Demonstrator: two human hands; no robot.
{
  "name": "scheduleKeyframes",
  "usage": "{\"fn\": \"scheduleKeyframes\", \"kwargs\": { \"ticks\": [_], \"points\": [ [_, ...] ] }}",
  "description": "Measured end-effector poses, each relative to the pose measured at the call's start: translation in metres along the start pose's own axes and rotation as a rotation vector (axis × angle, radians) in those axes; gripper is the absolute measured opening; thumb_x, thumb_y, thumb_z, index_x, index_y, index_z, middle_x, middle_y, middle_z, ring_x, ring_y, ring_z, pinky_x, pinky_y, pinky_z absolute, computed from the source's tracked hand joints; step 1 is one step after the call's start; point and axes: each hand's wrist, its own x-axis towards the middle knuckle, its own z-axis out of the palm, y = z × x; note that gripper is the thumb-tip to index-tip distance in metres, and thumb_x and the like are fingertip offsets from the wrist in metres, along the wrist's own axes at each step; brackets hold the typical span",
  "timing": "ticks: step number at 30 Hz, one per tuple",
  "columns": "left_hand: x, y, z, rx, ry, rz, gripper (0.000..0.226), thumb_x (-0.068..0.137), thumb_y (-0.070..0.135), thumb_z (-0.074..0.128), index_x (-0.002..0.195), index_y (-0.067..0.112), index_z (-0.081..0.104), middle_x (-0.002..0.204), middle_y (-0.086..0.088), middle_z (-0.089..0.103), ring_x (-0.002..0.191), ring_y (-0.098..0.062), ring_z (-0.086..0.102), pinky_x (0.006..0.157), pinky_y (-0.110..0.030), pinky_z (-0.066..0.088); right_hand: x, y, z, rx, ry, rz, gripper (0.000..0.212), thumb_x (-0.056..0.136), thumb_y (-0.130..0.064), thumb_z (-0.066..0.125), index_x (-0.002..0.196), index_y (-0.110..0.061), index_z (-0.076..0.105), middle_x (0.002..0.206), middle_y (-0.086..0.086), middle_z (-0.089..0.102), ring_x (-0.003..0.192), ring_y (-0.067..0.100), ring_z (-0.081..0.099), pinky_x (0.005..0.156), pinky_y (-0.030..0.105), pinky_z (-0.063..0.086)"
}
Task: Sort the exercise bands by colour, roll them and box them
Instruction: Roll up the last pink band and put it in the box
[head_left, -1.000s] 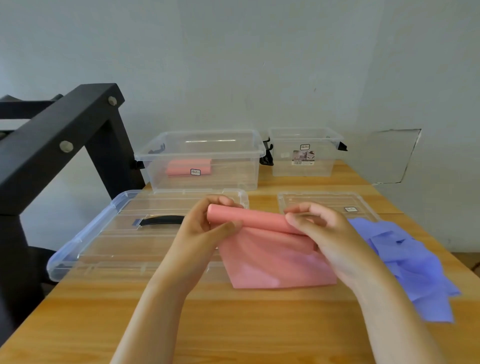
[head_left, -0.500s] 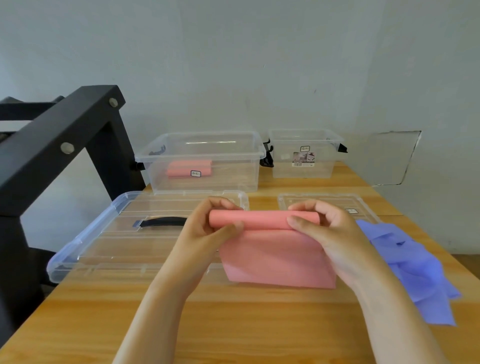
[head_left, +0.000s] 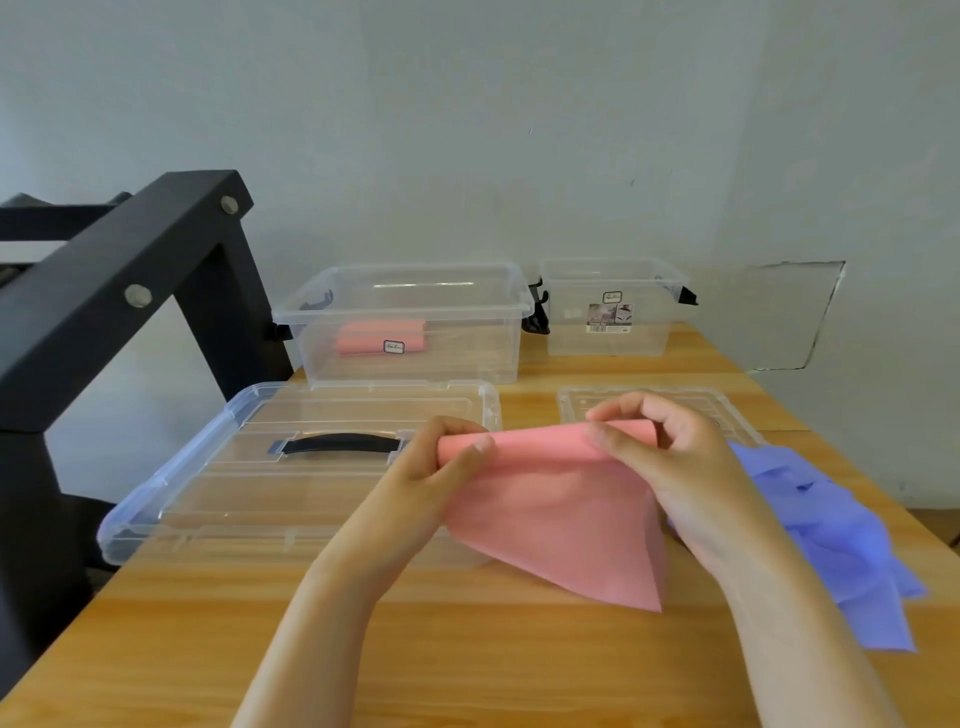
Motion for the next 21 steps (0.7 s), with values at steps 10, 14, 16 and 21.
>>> {"fn": "scheduleKeyframes", "kwargs": {
  "ticks": [10, 14, 16, 21],
  "points": [
    [0.002, 0.005, -0.0011, -0.255, 0.078, 0.079, 0.022, 0.088, 0.016, 0.066, 0.108, 0.012, 0.056, 0.096, -0.005, 0.065, 0.086, -0.017, 0.061, 0.073, -0.029, 0.051, -0.001, -0.0001, -0.0037, -0.038, -0.102, -0.025, 0.027, 0.081, -0.012, 0.074, 0.094, -0.034, 0.069, 0.094, -0.003, 0.073, 0.092, 0.02, 0.067, 0.08, 0.036, 0.047],
    [0.0015, 0.0033, -0.0022, -0.157, 0.061, 0.049, 0.031, 0.082, 0.036, 0.064, 0.108, 0.02, 0.059, 0.099, 0.001, 0.066, 0.086, -0.012, 0.062, 0.073, -0.029, 0.046, -0.0017, -0.0011, -0.0047, -0.046, -0.107, -0.014, 0.019, 0.084, -0.016, 0.072, 0.092, -0.033, 0.07, 0.094, -0.001, 0.072, 0.089, 0.021, 0.067, 0.078, 0.037, 0.047],
    [0.0011, 0.0027, -0.0021, -0.127, 0.049, 0.033, 0.034, 0.081, 0.04, 0.063, 0.109, 0.022, 0.059, 0.099, 0.001, 0.067, 0.086, -0.012, 0.063, 0.072, -0.028, 0.046, -0.0021, -0.0012, -0.0053, -0.048, -0.109, -0.012, 0.018, 0.085, -0.017, 0.071, 0.091, -0.034, 0.07, 0.094, -0.001, 0.072, 0.088, 0.02, 0.068, 0.076, 0.036, 0.048],
    [-0.0003, 0.004, -0.0042, -0.101, 0.01, 0.036, 0.038, 0.081, 0.037, 0.066, 0.113, 0.019, 0.057, 0.095, 0.002, 0.067, 0.086, -0.012, 0.064, 0.071, -0.028, 0.05, -0.0028, -0.0022, -0.0047, -0.049, -0.105, -0.016, 0.017, 0.085, -0.02, 0.071, 0.09, -0.036, 0.07, 0.091, -0.004, 0.072, 0.085, 0.018, 0.067, 0.072, 0.034, 0.049]
  ]
}}
